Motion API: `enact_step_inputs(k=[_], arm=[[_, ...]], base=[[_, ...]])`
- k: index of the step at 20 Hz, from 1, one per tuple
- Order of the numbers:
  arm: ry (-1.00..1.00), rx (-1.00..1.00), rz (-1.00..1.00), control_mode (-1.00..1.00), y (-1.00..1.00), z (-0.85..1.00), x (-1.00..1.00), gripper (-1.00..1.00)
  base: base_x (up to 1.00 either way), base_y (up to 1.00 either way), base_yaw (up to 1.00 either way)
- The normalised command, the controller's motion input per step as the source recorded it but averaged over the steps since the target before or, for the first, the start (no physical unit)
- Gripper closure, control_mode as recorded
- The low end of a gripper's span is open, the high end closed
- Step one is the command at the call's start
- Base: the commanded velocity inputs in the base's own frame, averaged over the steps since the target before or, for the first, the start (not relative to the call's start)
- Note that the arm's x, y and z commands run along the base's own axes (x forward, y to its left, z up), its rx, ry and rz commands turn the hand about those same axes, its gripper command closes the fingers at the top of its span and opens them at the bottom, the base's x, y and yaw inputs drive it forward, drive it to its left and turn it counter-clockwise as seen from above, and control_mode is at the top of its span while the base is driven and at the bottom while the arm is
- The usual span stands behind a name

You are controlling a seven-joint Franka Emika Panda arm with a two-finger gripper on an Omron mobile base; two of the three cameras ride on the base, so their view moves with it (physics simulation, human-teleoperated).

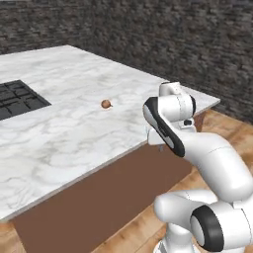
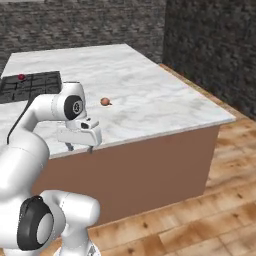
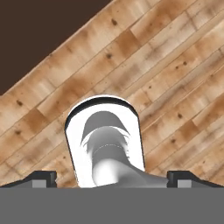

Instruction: Place the pan on the front left burner on the stove. Then place the tomato and the onion in the pan and turn on the front left burner.

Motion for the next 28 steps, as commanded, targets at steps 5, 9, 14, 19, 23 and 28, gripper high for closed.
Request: enact_step_inputs(k=[5, 9, 14, 19, 23, 28], arm=[[0.00, 0.00, 0.00, 1.00, 0.00, 0.00, 0.00, -1.00], [0.00, 0.00, 0.00, 1.00, 0.00, 0.00, 0.00, -1.00], [0.00, 0.00, 0.00, 1.00, 0.00, 0.00, 0.00, -1.00], [0.00, 0.00, 0.00, 1.00, 0.00, 0.00, 0.00, -1.00], [0.00, 0.00, 0.00, 1.00, 0.00, 0.00, 0.00, -1.00], [0.00, 0.00, 0.00, 1.00, 0.00, 0.00, 0.00, -1.00]], base=[[0.08, -0.85, 0.50], [0.17, -0.99, 0.44], [0.30, -0.87, 0.39], [0.66, -0.16, 0.24], [0.70, 0.02, 0.10], [0.64, 0.15, 0.00]])
